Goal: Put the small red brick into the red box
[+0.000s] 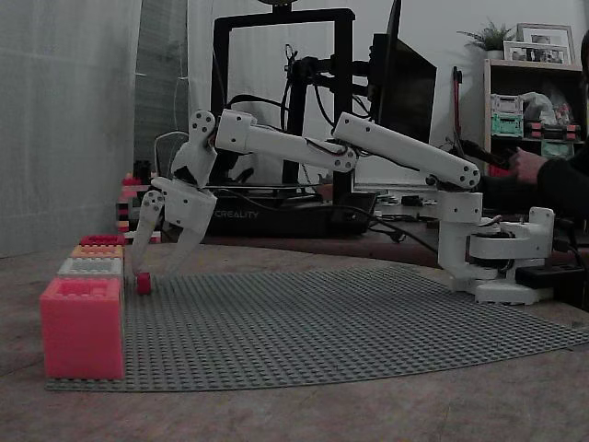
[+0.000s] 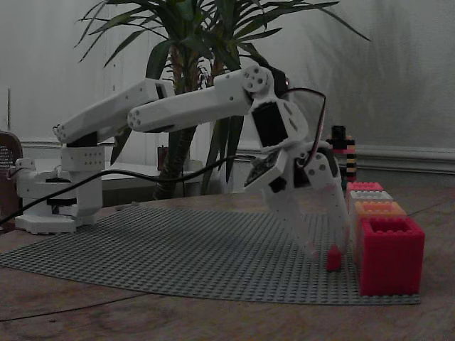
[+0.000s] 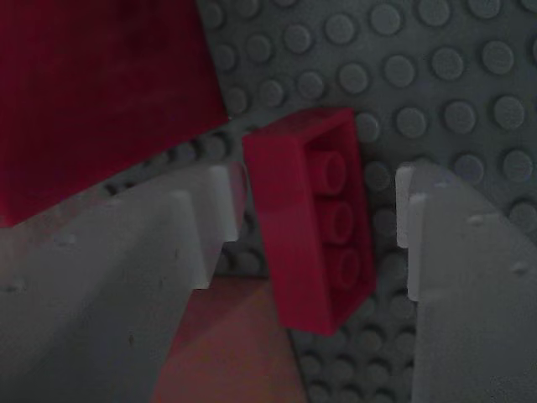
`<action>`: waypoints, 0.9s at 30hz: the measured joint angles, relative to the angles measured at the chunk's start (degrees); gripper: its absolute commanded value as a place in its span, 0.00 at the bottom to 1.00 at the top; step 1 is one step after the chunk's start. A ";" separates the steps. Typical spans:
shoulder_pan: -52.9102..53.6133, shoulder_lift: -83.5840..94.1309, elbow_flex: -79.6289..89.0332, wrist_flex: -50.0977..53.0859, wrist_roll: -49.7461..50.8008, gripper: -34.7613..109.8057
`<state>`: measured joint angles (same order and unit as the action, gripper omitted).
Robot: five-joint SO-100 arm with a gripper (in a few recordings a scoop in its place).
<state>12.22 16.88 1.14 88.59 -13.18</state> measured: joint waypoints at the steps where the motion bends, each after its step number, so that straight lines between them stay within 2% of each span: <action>1: 0.00 0.00 0.00 0.00 0.00 0.36; 13: 0.00 -0.26 0.00 0.00 0.00 0.31; 20: 0.00 -0.97 0.00 -0.97 0.00 0.24; 27: 0.00 -0.97 0.00 -0.70 0.88 0.24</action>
<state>12.22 15.91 1.14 87.89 -12.30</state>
